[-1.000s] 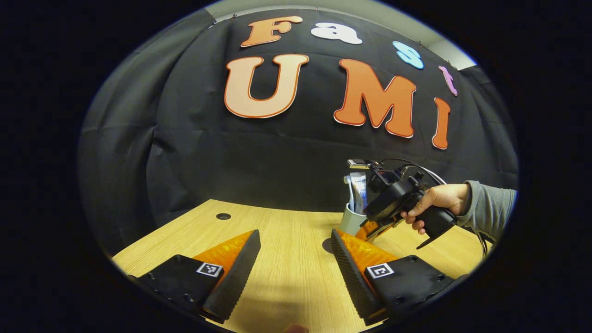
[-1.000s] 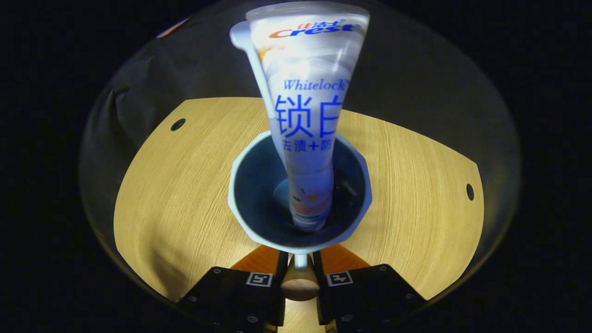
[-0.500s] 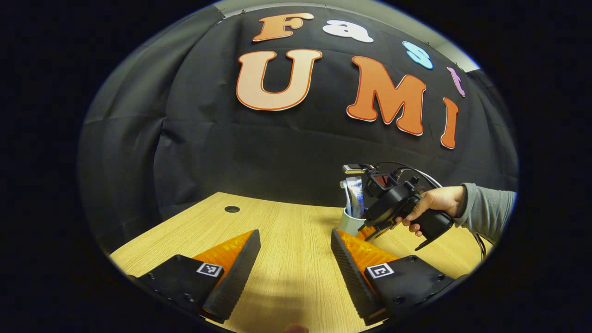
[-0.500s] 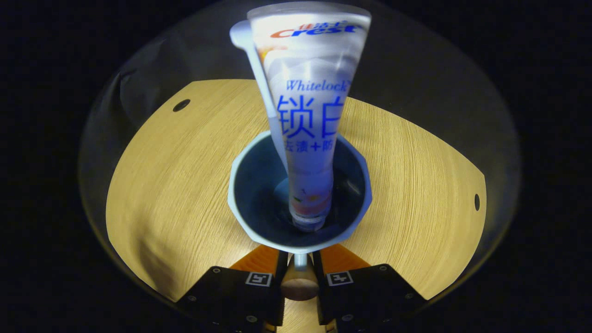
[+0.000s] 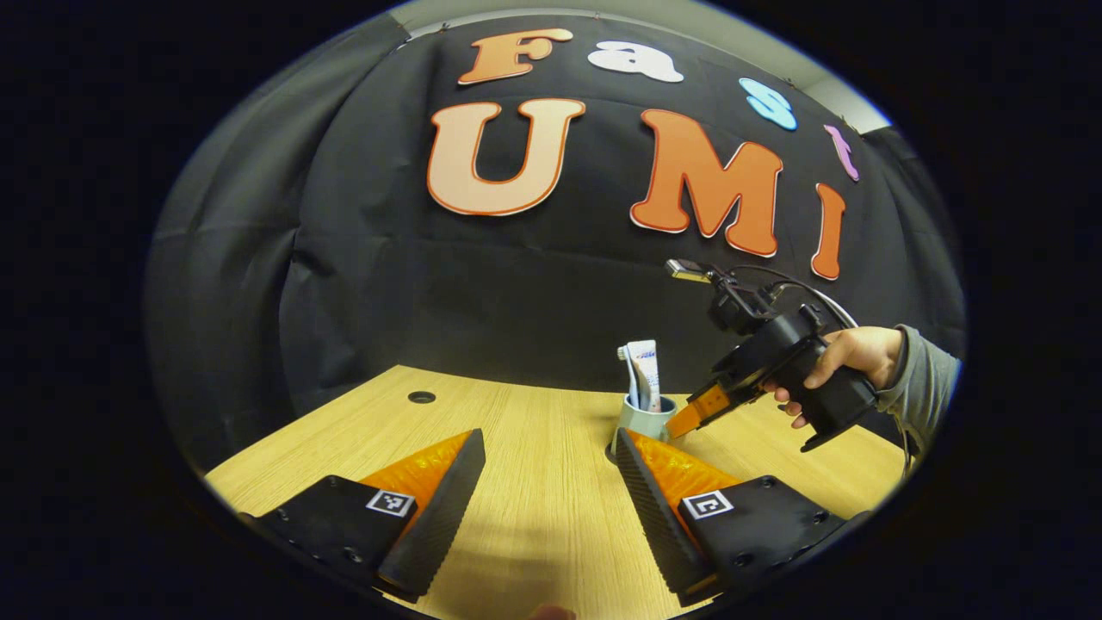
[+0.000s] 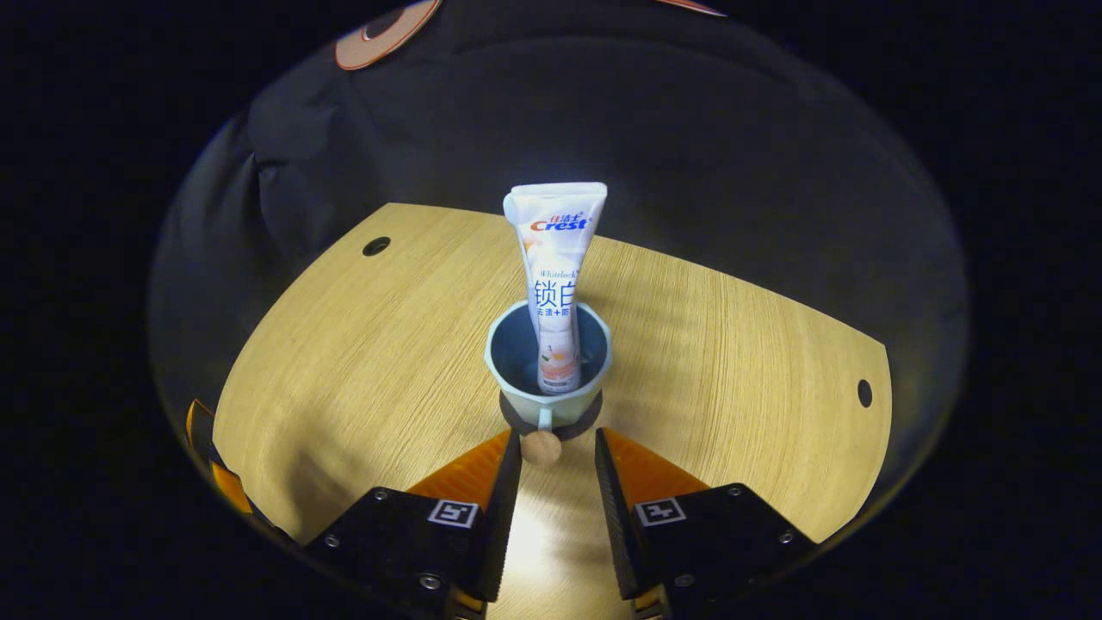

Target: Put the toothbrush and toothpaste on the desktop into the cup, then pick up the cup and place it on the coaster on the desktop.

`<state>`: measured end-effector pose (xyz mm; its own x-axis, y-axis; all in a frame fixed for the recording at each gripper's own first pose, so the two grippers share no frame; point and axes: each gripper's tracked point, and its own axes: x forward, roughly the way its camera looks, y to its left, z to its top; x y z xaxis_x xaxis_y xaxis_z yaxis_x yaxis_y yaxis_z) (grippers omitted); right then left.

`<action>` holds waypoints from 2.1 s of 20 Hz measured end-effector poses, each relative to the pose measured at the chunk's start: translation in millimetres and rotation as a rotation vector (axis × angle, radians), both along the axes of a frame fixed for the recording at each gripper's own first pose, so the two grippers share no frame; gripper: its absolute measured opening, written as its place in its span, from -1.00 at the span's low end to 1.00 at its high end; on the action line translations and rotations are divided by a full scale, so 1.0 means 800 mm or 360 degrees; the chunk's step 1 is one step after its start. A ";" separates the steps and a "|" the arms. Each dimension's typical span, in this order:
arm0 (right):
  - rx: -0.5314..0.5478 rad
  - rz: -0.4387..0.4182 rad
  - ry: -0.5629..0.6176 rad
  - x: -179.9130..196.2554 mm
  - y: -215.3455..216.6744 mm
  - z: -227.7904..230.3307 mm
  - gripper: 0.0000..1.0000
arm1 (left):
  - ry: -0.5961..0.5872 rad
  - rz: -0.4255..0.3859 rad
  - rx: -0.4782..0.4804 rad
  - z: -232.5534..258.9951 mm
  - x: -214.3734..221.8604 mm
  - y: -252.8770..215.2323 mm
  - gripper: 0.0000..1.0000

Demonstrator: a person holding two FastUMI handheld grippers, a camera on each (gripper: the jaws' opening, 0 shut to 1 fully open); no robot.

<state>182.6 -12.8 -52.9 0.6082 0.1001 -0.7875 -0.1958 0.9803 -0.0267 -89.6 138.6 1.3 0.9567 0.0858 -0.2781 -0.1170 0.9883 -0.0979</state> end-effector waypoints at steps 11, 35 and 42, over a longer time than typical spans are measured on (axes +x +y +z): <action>0.0110 0.0019 -0.0627 -0.075 -0.056 0.114 0.43 | -0.0100 -0.0084 0.0039 0.045 0.008 -0.064 0.93; -0.0081 -0.0355 -0.1576 -0.232 -0.187 0.168 0.46 | -0.0371 -0.0152 0.0167 0.061 0.007 -0.145 0.93; -0.0074 -0.0379 -0.1584 -0.234 -0.191 0.151 0.38 | -0.0403 -0.0129 0.0153 0.058 0.003 -0.142 0.93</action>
